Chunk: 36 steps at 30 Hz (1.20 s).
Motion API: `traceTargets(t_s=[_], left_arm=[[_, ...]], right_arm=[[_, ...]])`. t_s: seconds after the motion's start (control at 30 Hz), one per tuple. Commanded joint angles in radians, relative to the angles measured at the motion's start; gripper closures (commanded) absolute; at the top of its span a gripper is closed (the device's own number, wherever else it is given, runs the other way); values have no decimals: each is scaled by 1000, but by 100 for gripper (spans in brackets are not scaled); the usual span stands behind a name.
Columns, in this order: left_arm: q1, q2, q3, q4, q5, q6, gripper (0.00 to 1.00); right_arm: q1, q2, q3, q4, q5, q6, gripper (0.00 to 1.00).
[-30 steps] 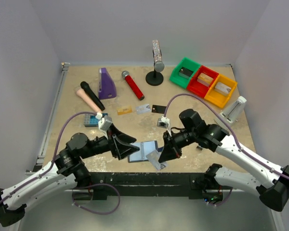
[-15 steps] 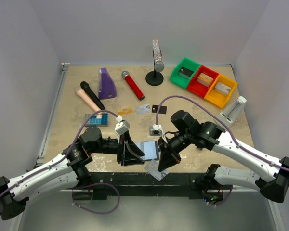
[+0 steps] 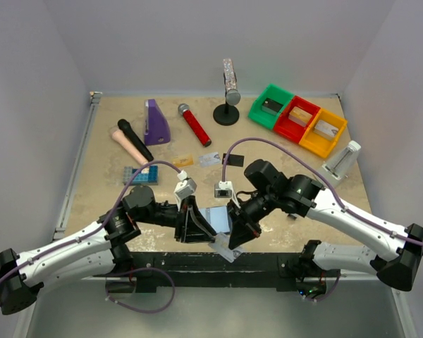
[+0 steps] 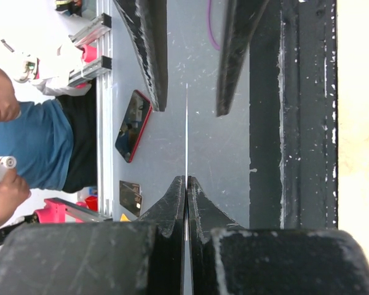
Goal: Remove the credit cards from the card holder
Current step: Place the credit card at the center of the board.
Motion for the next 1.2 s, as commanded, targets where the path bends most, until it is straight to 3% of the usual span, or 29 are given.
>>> traceTargets(t_s=[0.0,0.37,0.5,0.6,0.67,0.73,0.8,0.9,1.0,1.17], left_arm=[[-13,11,17,61,32,-7,66],[-28,34,12,80,39,-18,75],[-31,39,6,90,41,-21,86],[-33,37,1,91,41,-21,100],[-33,32,-2,91,36,-21,100],[-33,22,-12,96,24,-23,100],[-33,3,-26,96,-2,-23,100],[-31,-36,-49,81,-63,-20,100],[-27,-101,-80,61,-197,-20,100],[-21,-272,-166,28,-577,-65,100]], right_arm=[[8,-1,46,-7,11,-17,100],[14,13,67,-18,24,-22,100],[15,16,72,-18,26,-22,100],[17,14,74,-21,29,-23,100],[17,10,74,-24,46,-19,100],[17,-5,69,-21,80,-5,88],[15,-25,63,-1,118,27,57],[8,-64,63,10,202,61,27],[-17,-132,43,48,314,120,21],[-80,-350,-116,224,549,295,21]])
